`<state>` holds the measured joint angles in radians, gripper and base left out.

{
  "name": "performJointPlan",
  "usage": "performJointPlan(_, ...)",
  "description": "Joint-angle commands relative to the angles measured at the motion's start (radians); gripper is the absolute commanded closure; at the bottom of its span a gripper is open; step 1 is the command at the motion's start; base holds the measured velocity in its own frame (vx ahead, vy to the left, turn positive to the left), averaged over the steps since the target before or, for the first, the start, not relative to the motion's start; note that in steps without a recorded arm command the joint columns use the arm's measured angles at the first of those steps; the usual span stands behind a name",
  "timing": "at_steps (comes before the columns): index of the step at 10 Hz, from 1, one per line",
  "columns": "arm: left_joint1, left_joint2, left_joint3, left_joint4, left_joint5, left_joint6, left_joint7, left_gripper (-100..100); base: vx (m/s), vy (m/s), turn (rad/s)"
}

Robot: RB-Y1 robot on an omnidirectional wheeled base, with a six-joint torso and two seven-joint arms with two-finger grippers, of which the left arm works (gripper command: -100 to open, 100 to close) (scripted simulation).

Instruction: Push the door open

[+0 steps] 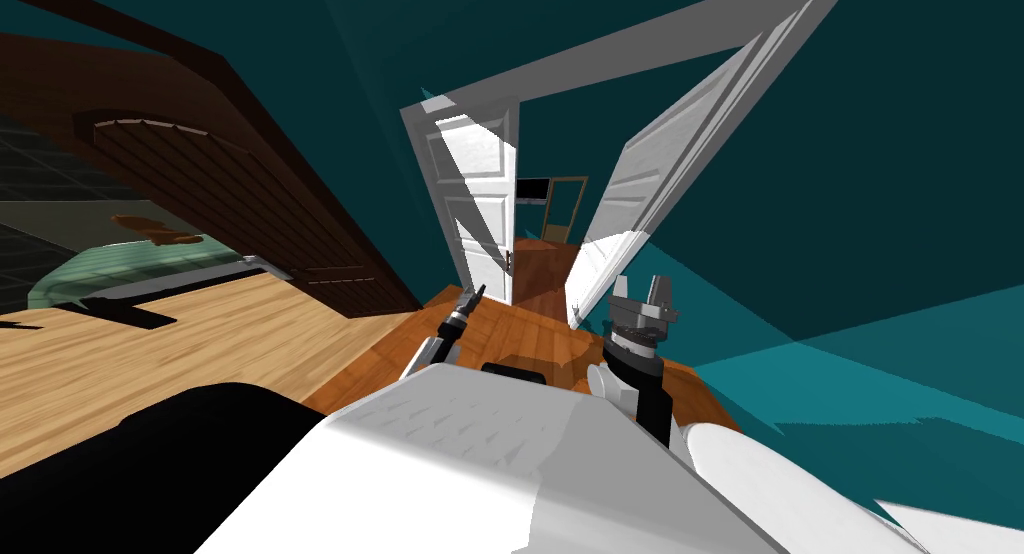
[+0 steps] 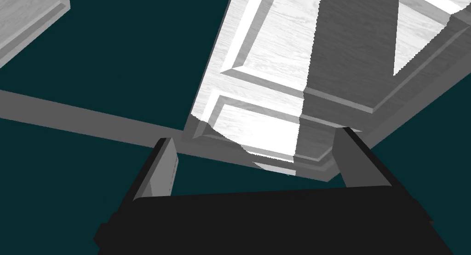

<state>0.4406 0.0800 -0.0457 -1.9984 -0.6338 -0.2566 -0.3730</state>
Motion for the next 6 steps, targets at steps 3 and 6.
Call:
performJointPlan(3, -0.013, 0.004, -0.010, 0.040, -0.102, 0.038, -0.043, -100, 0.060, 0.015, 0.016)
performJointPlan(6, -0.026, 0.007, -0.018, 0.079, -0.187, 0.073, -0.084, -100, 0.058, 0.008, 0.013)
